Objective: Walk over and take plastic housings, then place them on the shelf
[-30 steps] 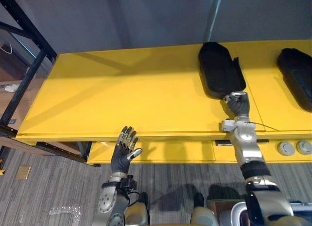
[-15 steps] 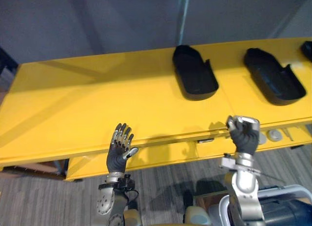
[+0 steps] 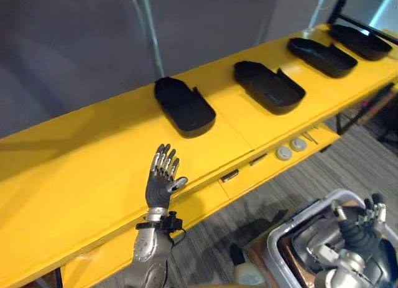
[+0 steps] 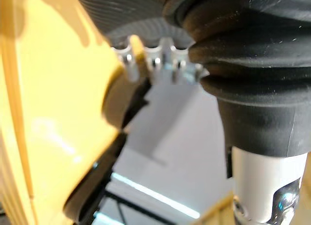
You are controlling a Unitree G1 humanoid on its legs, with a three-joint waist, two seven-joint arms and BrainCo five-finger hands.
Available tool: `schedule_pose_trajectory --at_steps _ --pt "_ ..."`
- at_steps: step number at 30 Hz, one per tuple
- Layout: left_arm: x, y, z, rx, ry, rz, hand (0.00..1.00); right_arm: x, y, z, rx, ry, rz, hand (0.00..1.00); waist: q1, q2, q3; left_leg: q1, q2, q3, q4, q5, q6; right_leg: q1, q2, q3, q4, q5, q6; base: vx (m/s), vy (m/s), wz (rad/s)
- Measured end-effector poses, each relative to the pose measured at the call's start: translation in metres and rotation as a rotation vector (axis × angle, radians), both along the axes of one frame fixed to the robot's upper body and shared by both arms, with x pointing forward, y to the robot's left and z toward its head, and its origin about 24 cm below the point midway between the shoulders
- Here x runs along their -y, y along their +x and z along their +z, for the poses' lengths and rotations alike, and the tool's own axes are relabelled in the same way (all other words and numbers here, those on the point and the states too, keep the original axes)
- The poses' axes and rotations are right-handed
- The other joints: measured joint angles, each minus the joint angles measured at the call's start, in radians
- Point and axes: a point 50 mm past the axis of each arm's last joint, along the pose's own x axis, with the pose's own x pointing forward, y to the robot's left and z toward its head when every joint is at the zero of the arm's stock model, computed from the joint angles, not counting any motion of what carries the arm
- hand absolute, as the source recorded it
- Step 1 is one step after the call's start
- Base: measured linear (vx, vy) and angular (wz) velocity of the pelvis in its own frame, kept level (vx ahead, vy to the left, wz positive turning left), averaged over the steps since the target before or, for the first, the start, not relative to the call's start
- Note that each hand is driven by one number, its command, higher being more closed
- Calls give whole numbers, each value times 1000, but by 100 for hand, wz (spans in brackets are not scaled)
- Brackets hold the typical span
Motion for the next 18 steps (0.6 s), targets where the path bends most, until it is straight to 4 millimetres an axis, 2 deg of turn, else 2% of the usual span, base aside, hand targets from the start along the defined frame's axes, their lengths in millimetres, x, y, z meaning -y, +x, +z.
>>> schedule_pose_trajectory --at_steps 1,3,5,6,7,9,12,13,15,16,17,18 --pt "-5 -1 0 -8 4 49 0 -7 11 4 33 -12 78 0 14 6 3 -22 -11 -94 57 -35 17 -20 15 52 1 0 0 -96 102 -124" --pt "-11 -5 2 -10 -7 100 0 -17 28 7 71 -7 182 0 31 17 9 -41 -27 -214 111 -90 29 -51 41 106 22 0 -2 -145 215 -107" --pt "-11 -4 11 44 -14 111 0 -20 41 11 109 26 231 0 30 50 21 -68 -33 -267 132 -172 30 -111 64 117 80 -8 0 -161 211 -57" --pt "-10 1 19 90 -19 109 0 -20 48 8 118 69 224 0 30 50 39 -87 -49 -261 154 -190 13 -146 59 123 128 -18 12 -219 186 -9" --pt "-5 8 32 163 -27 87 0 -21 54 -7 75 157 193 0 31 24 77 -118 -83 -262 201 -196 25 -190 45 124 211 -52 12 -208 159 1" --pt "3 12 43 228 -29 70 0 -29 48 -25 13 251 149 0 36 5 99 -139 -104 -264 266 -208 25 -231 43 116 306 -70 31 -140 117 7" --pt "12 9 49 270 2 46 0 -50 26 -38 -42 350 151 0 35 4 107 -147 -101 -230 349 -247 40 -234 56 112 324 -46 44 -73 86 -55" --pt "15 9 49 265 -21 38 0 -56 15 -41 -52 358 158 0 38 2 109 -136 -92 -175 356 -263 61 -234 69 110 289 29 16 -152 87 -132" --pt "13 10 48 253 -30 63 0 -55 12 -39 -47 344 173 0 60 9 129 -98 -45 -76 336 -256 72 -201 80 31 156 221 -83 -193 59 -162" --pt "11 11 47 247 -32 84 0 -56 14 -37 -26 328 198 0 68 13 141 -79 -24 -9 300 -226 82 -192 66 -120 190 192 -122 -216 27 -147" --pt "7 11 46 242 -28 101 0 -58 15 -35 -13 324 226 0 69 -3 133 -76 -23 36 254 -185 92 -205 31 -233 321 57 -131 -214 26 -121" --pt "5 12 47 244 -23 106 0 -59 16 -34 0 321 237 0 72 -6 131 -76 -23 52 227 -163 94 -209 17 -257 392 -2 -129 -176 9 -78"
